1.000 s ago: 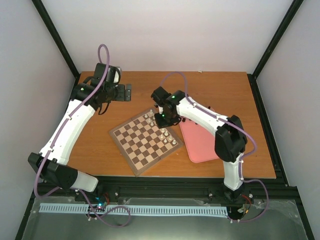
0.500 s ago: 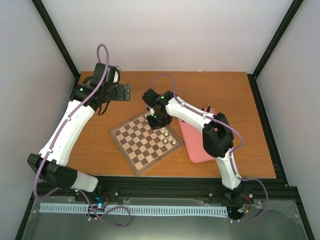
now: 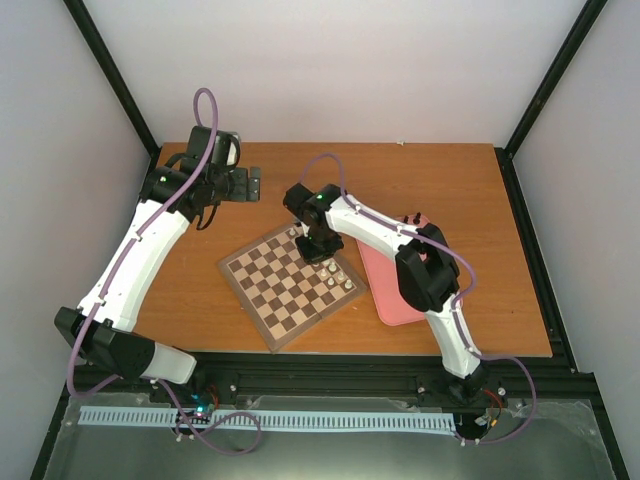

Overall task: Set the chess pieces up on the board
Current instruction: Place the chess piece on the chessboard.

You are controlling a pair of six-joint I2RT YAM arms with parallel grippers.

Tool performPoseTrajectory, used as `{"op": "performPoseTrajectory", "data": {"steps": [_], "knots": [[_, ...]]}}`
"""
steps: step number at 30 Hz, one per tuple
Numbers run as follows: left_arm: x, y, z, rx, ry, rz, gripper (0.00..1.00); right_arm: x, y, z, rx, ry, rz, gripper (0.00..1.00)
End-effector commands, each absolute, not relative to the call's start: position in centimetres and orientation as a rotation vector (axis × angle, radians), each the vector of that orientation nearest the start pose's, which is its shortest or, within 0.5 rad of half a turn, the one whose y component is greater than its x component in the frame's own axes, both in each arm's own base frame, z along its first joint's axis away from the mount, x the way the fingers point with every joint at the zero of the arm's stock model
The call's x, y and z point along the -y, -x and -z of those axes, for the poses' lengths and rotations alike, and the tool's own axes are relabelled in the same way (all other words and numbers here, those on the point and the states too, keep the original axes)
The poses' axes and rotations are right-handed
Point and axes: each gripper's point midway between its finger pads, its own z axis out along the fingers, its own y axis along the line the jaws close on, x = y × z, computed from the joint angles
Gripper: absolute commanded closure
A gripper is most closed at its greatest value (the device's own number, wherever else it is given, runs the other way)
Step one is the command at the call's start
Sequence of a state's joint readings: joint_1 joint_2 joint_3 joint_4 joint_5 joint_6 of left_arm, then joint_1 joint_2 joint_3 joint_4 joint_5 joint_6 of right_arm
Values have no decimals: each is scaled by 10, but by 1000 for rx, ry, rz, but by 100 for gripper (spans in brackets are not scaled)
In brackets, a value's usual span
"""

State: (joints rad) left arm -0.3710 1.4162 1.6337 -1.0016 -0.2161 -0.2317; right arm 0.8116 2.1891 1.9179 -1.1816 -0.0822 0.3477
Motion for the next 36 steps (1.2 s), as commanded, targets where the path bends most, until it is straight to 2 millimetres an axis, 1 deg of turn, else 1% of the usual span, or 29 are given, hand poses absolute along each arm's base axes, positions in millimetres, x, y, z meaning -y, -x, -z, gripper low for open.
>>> {"op": "performPoseTrajectory", "data": {"steps": [1, 15, 29, 31, 33, 36], "knots": [[99, -363, -328, -2298, -45, 49, 0, -340, -305, -71, -2988, 728, -157, 97], [100, -364, -324, -2308, -50, 52, 0, -341, -307, -61, -2996, 744, -143, 95], [102, -365, -320, -2315, -58, 55, 0, -341, -311, -58, -2995, 740, -117, 93], [102, -365, -320, -2317, -57, 56, 0, -341, -311, -60, -2993, 739, -116, 89], [102, -365, -318, -2320, -59, 56, 0, -342, -312, -61, -2988, 740, -121, 83], [102, -365, -318, -2320, -60, 57, 0, -342, -311, -60, -2989, 743, -126, 79]]}}
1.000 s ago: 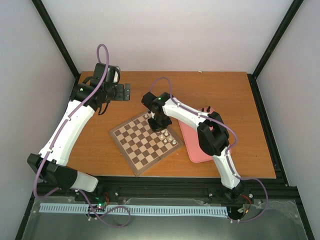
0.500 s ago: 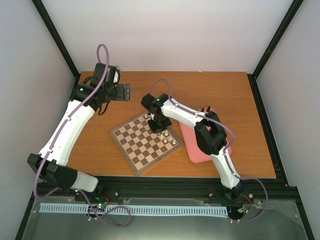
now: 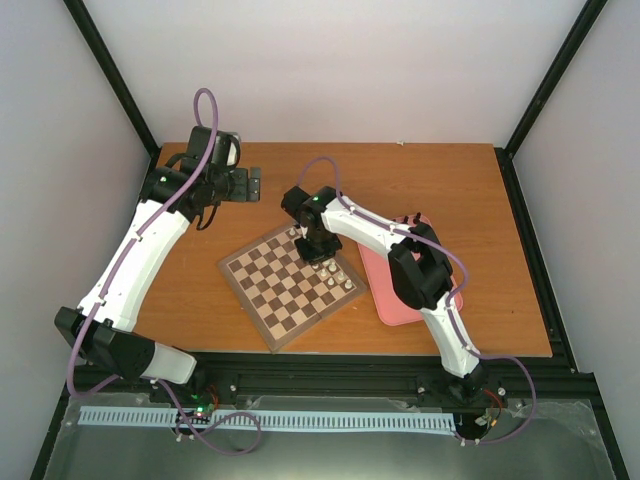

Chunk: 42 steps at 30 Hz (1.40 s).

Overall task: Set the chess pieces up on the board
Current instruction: Place the chess piece on the chessboard, then pick up the chess piece from the storage box.

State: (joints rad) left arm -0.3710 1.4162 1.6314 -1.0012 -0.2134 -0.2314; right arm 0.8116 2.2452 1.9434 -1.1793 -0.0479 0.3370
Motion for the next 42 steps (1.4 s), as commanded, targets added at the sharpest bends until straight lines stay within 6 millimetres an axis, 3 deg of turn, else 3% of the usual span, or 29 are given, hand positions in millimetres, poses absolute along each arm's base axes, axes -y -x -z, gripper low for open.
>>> {"op": "performPoseTrajectory", "data": {"steps": [1, 9, 13, 21, 24, 26, 28, 33, 38, 42], "knots": [[103, -365, -318, -2320, -61, 57, 0, -342, -311, -60, -2991, 745, -126, 79], [103, -366, -316, -2324, -61, 60, 0, -346, -310, -69, -2973, 763, -171, 79], [104, -367, -316, -2326, -62, 63, 0, -350, -308, -81, -2951, 777, -221, 72], [106, -368, -316, -2328, -67, 73, 0, -354, -310, -138, -2851, 764, -317, 69], [107, -368, -315, -2330, -68, 75, 0, -344, -314, -166, -2789, 723, -284, 64], [107, -367, -313, -2336, -70, 76, 0, -327, -317, -178, -2777, 668, -230, 53], [108, -367, -313, -2337, -73, 84, 0, -296, -322, -177, -2809, 574, -167, 48], [111, -368, -313, -2338, -76, 102, 0, -193, -331, -164, -2876, 166, -111, 38], [112, -369, -314, -2339, -75, 113, 0, -90, -313, -124, -2949, -247, -28, 37], [113, -368, -311, -2346, -78, 114, 0, -46, -295, -92, -2984, -437, -3, 37]]}}
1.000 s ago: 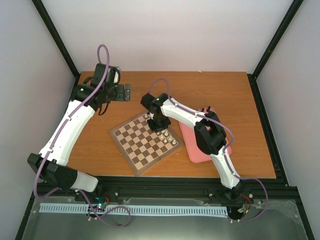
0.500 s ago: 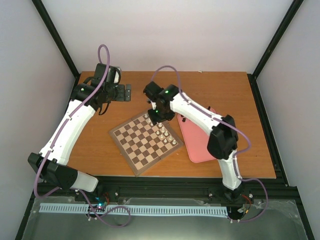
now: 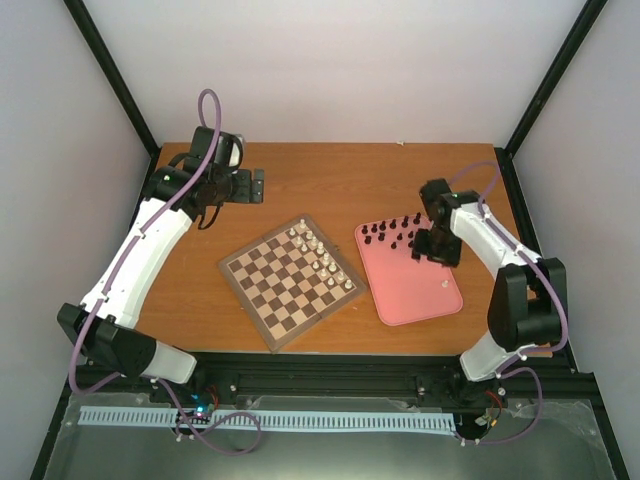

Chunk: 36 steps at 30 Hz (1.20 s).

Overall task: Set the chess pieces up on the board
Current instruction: Pick up the chess piece from the storage box.

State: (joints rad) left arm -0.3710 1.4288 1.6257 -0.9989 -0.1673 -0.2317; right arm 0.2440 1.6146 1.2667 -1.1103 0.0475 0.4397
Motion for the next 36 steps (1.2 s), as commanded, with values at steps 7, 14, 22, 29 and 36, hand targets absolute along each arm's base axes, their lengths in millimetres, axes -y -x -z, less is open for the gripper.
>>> {"op": "performPoseTrajectory", "data": {"steps": [7, 14, 22, 29, 36], "knots": [[112, -370, -310, -2352, -78, 102, 0, -20, -282, -61, -3036, -526, 66, 39], [112, -370, -308, -2356, -78, 96, 0, -7, -272, -52, -3049, -578, 98, 39], [112, -371, -305, -2362, -76, 91, 0, -7, -270, -33, -3068, -614, 9, 48], [111, -372, -304, -2364, -74, 80, 0, -4, -276, -25, -3080, -593, 19, 56], [110, -372, -303, -2366, -74, 74, 0, -2, -274, -24, -3081, -598, 26, 76]]}}
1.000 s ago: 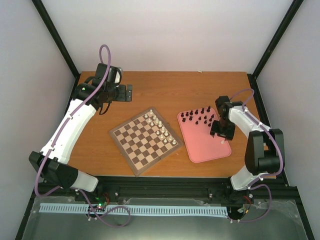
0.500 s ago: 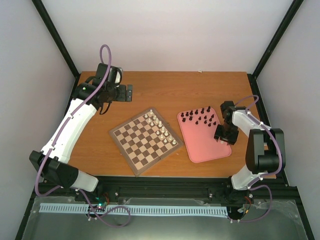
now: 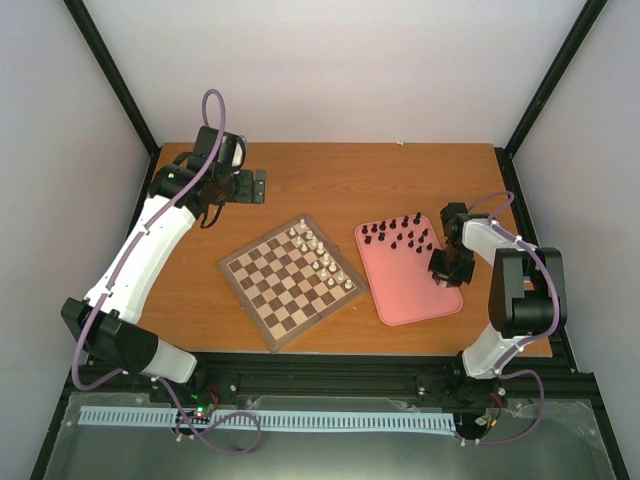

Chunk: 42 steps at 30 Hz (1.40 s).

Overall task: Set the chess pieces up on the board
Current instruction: Pick up the chess piece from the storage box, then place the chess piece on the chessboard.

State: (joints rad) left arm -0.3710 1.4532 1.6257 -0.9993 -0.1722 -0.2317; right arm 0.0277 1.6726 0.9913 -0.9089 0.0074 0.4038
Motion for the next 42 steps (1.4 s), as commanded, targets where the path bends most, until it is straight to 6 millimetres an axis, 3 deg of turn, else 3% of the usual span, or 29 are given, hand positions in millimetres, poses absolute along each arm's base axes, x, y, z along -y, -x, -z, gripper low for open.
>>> {"op": "performPoseTrajectory", "data": {"steps": [1, 13, 19, 23, 28, 32, 38, 42], "knots": [[111, -372, -303, -2367, -74, 78, 0, -2, -274, -24, -3081, -599, 27, 78], [112, -373, -301, -2370, -76, 86, 0, -2, -274, -31, -3067, -580, 24, 97], [112, -371, -301, -2372, -76, 89, 0, -18, -284, -61, -3023, -485, -26, 97], [112, -370, -299, -2375, -75, 92, 0, -61, -294, -92, -3002, -299, -69, 97], [113, -370, -302, -2368, -72, 103, 0, -143, -293, -121, -2988, 4, -124, 97], [113, -369, -305, -2363, -74, 108, 0, -195, -287, -139, -2965, 210, -123, 97], [115, -369, -305, -2363, -72, 125, 0, -254, -260, -146, -2952, 493, -110, 97], [113, -367, -309, -2355, -67, 119, 0, -276, -231, -130, -2967, 618, -161, 97]]}}
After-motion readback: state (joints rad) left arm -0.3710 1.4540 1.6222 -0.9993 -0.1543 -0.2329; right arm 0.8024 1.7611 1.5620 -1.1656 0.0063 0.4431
